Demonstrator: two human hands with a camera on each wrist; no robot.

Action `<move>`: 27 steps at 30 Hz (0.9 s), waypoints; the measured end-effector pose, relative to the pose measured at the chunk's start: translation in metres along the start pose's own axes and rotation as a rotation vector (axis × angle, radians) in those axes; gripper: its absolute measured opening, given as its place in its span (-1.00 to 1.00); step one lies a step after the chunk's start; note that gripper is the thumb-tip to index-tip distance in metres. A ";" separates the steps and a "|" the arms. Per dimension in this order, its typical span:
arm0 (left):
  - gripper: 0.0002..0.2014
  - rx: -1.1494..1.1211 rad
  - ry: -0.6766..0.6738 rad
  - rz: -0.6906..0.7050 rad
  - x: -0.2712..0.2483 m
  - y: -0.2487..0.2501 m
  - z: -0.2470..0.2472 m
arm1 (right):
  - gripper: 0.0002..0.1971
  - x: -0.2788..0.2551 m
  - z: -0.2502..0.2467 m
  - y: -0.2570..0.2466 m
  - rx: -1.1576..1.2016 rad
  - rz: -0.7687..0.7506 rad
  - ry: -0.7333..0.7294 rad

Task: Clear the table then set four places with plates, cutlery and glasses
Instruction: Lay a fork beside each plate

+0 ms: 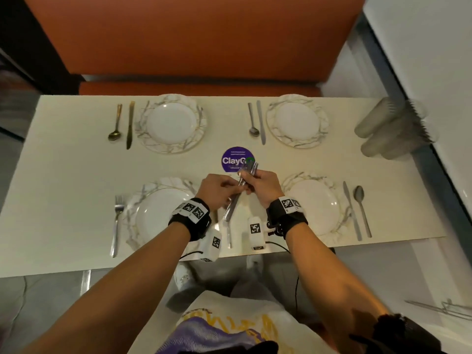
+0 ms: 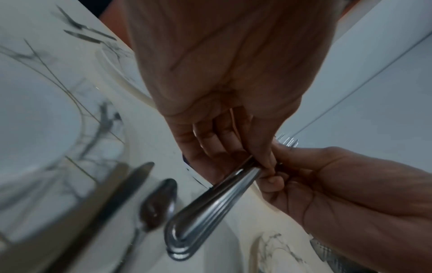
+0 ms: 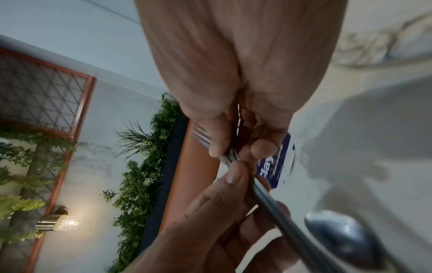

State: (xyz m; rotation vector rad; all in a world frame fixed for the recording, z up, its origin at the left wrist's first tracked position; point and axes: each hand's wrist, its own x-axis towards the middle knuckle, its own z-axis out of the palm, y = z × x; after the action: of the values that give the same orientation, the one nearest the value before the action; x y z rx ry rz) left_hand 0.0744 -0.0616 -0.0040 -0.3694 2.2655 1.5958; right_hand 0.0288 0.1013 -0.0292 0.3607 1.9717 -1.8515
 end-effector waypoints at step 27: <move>-0.88 -0.276 0.197 -0.124 0.027 0.025 0.112 | -0.85 0.040 -0.107 -0.006 -0.097 0.040 -0.105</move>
State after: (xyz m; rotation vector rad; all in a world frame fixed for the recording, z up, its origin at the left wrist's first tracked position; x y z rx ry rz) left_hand 0.0543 0.0515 -0.0289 -0.7531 2.1103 1.8816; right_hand -0.0223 0.2038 -0.0388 0.2668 1.9600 -1.7076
